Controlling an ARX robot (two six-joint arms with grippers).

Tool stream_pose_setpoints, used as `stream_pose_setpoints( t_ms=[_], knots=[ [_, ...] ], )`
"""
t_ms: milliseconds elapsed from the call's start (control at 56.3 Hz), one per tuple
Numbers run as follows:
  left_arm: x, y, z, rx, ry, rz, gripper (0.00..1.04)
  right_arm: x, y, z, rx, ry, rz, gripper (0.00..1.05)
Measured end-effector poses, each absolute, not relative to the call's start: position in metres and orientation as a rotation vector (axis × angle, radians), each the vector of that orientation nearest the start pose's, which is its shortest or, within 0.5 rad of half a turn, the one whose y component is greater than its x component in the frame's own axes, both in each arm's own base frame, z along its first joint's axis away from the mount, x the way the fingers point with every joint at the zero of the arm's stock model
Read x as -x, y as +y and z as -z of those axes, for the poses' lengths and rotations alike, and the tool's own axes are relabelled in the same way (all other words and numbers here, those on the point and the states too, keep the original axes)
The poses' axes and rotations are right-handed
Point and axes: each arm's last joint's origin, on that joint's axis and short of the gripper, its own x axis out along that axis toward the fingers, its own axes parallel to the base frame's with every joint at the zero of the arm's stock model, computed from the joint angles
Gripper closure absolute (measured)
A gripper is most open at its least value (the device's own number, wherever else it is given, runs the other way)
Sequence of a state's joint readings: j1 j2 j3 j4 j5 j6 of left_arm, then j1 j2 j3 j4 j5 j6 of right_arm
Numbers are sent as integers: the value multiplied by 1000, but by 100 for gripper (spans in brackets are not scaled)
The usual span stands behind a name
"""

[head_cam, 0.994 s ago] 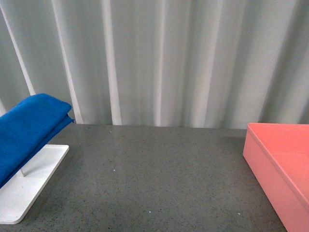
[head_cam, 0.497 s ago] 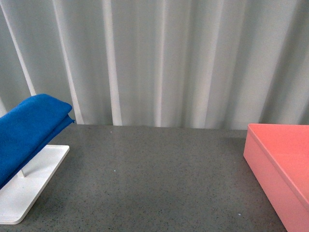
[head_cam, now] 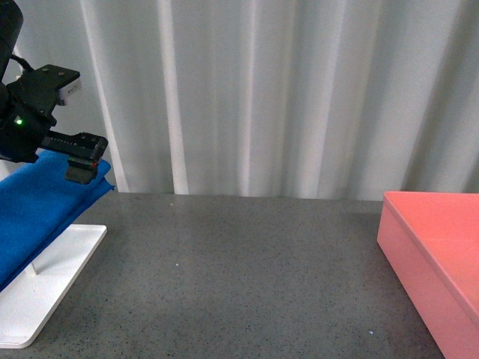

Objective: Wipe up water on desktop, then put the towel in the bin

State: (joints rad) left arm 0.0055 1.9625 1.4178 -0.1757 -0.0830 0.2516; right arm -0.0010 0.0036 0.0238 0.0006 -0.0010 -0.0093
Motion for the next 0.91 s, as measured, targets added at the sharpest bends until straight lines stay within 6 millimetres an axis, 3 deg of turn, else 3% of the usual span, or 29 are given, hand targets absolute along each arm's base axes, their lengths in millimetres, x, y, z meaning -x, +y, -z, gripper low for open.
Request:
stream_pose_setpoints(
  t_ms=[320, 675, 905],
  knots=[
    [-452, 35, -184, -240, 761, -161, 7, -96, 0, -171, 9, -21, 0, 7],
    [-448, 34, -172, -258, 773, -141, 7, -96, 0, -171, 9, -21, 0, 7],
    [-447, 34, -170, -273, 774, -137, 43, -96, 0, -171, 9, -21, 0, 7]
  ],
)
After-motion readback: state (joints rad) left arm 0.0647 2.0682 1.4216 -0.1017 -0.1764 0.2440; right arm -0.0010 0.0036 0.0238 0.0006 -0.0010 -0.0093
